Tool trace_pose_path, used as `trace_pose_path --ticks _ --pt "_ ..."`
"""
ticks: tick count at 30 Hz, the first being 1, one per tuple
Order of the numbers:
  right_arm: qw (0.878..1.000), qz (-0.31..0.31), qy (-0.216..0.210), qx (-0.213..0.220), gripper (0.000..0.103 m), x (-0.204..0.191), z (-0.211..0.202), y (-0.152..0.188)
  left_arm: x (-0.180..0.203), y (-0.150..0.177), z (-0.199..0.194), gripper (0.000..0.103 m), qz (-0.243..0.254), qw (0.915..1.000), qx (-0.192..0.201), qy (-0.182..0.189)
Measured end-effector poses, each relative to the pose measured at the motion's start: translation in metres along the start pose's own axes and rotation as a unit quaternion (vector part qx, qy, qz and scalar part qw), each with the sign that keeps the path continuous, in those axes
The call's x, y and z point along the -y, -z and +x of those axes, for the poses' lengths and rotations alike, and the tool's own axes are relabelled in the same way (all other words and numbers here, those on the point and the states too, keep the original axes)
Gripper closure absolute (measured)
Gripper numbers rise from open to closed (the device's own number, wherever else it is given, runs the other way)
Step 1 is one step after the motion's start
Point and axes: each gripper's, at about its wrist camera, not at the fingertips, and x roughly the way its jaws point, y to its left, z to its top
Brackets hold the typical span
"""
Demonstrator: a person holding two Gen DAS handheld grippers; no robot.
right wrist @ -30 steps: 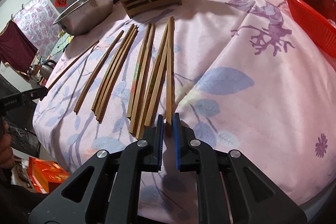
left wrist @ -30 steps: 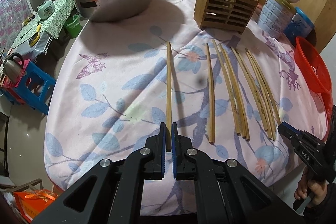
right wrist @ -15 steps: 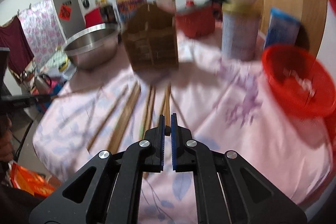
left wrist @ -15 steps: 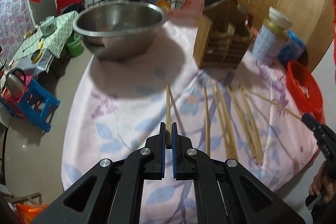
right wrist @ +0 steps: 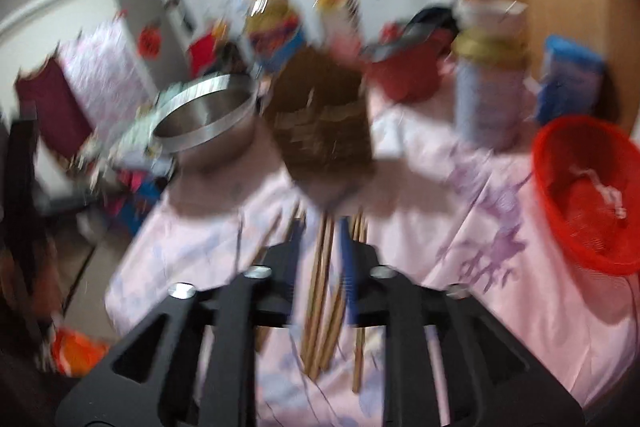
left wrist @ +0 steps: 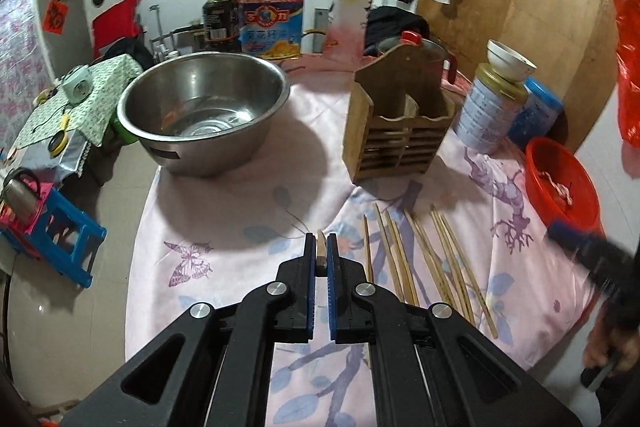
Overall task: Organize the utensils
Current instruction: 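Lift both held chopsticks and carry them toward the wooden holder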
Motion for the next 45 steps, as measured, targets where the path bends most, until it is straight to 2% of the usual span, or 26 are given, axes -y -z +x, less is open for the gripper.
trace_pose_path --ticks 2,4,7,11,13,15,16,17,20,24,27,30,32,35,37,40,41,45 --pt "0.998 -0.036 -0.011 -0.051 0.067 0.004 0.02 0.022 0.001 0.0 0.0 0.097 -0.018 0.9998 0.001 -0.009" --pt "0.994 -0.059 -0.024 -0.085 0.067 0.012 0.034 0.047 0.006 -0.001 0.0 0.097 -0.035 0.9992 0.0 -0.02" --pt "0.989 -0.069 -0.06 -0.115 0.067 0.026 0.045 0.073 0.013 -0.005 0.0 0.097 -0.047 0.998 -0.004 -0.042" --pt "0.983 -0.073 -0.104 -0.134 0.068 0.036 0.057 0.092 0.025 -0.011 0.003 0.096 -0.063 0.9948 -0.013 -0.079" --pt "0.984 -0.072 -0.113 -0.119 0.07 0.037 0.059 0.097 0.028 -0.013 0.005 0.096 -0.063 0.9937 -0.018 -0.091" --pt "0.986 -0.086 -0.097 -0.104 0.081 0.036 0.058 0.098 0.028 -0.014 0.009 0.096 -0.064 0.9935 -0.023 -0.092" --pt "0.988 -0.083 -0.086 -0.099 0.092 0.038 0.059 0.098 0.028 -0.015 0.011 0.096 -0.062 0.9938 -0.025 -0.089" --pt "0.99 -0.06 -0.087 -0.093 0.095 0.043 0.058 0.098 0.027 -0.015 0.014 0.096 -0.056 0.9945 -0.026 -0.084" --pt "0.996 -0.03 -0.039 -0.07 0.102 0.047 0.051 0.091 0.021 -0.018 0.022 0.096 -0.04 0.9963 -0.03 -0.07" --pt "1.0 0.001 0.016 -0.021 0.102 0.047 0.034 0.067 0.009 -0.024 0.026 0.096 -0.025 0.9984 -0.025 -0.044" --pt "0.999 0.002 0.036 0.007 0.102 0.043 0.017 0.047 0.002 -0.03 0.027 0.096 -0.017 0.9995 -0.012 -0.024" --pt "0.999 0.013 -0.024 -0.042 0.088 0.043 0.022 0.039 0.001 -0.037 0.03 0.096 -0.014 0.9998 -0.001 -0.012" --pt "0.997 -0.001 -0.025 -0.07 0.079 0.041 0.031 0.053 0.002 -0.04 0.031 0.096 -0.013 0.9999 0.004 -0.009" --pt "0.994 -0.009 -0.019 -0.106 0.08 0.039 0.045 0.08 0.004 -0.041 0.04 0.096 -0.017 0.9998 -0.009 -0.001" --pt "0.994 0.002 -0.021 -0.111 0.082 0.043 0.051 0.095 0.004 -0.04 0.045 0.096 -0.016 0.9997 -0.02 -0.002" --pt "0.996 0.019 -0.016 -0.084 0.088 0.048 0.047 0.105 0.004 -0.037 0.051 0.096 -0.01 0.9991 -0.039 -0.01" --pt "0.997 0.024 -0.011 -0.078 0.097 0.049 0.045 0.105 0.004 -0.036 0.051 0.096 -0.008 0.999 -0.043 -0.012" --pt "0.998 0.026 0.007 -0.058 0.097 0.048 0.039 0.099 0.005 -0.034 0.054 0.097 0.003 0.9985 -0.05 -0.021"
